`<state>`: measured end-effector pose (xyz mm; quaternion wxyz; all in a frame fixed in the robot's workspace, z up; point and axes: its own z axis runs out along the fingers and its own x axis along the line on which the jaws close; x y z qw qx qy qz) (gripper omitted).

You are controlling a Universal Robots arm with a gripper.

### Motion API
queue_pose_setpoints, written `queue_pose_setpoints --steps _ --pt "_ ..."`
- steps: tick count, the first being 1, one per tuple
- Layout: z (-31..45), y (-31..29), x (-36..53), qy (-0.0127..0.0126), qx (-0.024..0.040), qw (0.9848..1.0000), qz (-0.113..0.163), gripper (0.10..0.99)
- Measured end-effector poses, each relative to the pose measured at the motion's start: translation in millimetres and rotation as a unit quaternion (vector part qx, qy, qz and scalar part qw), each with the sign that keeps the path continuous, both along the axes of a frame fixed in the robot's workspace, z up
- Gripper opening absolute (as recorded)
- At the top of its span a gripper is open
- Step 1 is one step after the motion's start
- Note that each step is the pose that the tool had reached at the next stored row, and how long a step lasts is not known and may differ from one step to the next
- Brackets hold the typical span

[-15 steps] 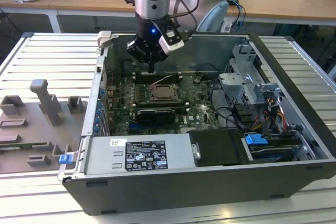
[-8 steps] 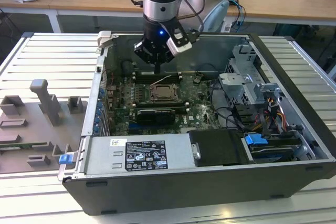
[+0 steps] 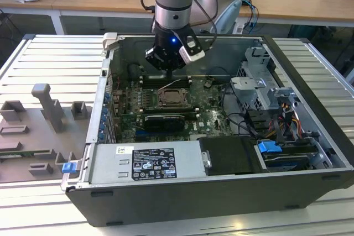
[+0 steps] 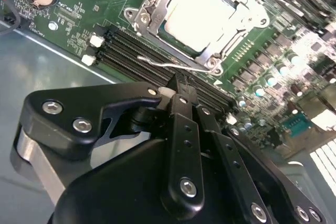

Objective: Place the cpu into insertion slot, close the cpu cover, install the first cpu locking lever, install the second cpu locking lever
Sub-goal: 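Install the first cpu locking lever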

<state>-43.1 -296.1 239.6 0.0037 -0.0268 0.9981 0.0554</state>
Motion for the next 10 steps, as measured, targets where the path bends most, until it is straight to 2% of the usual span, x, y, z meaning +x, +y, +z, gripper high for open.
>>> queue_pose_setpoints --steps 2,10 --pt "-4.3 0.1 1.8 -0.0001 0.0003 1.0 0.002 0.106" --pt "-10.9 3.1 8.5 0.0 0.0004 1.0 0.002 0.106"
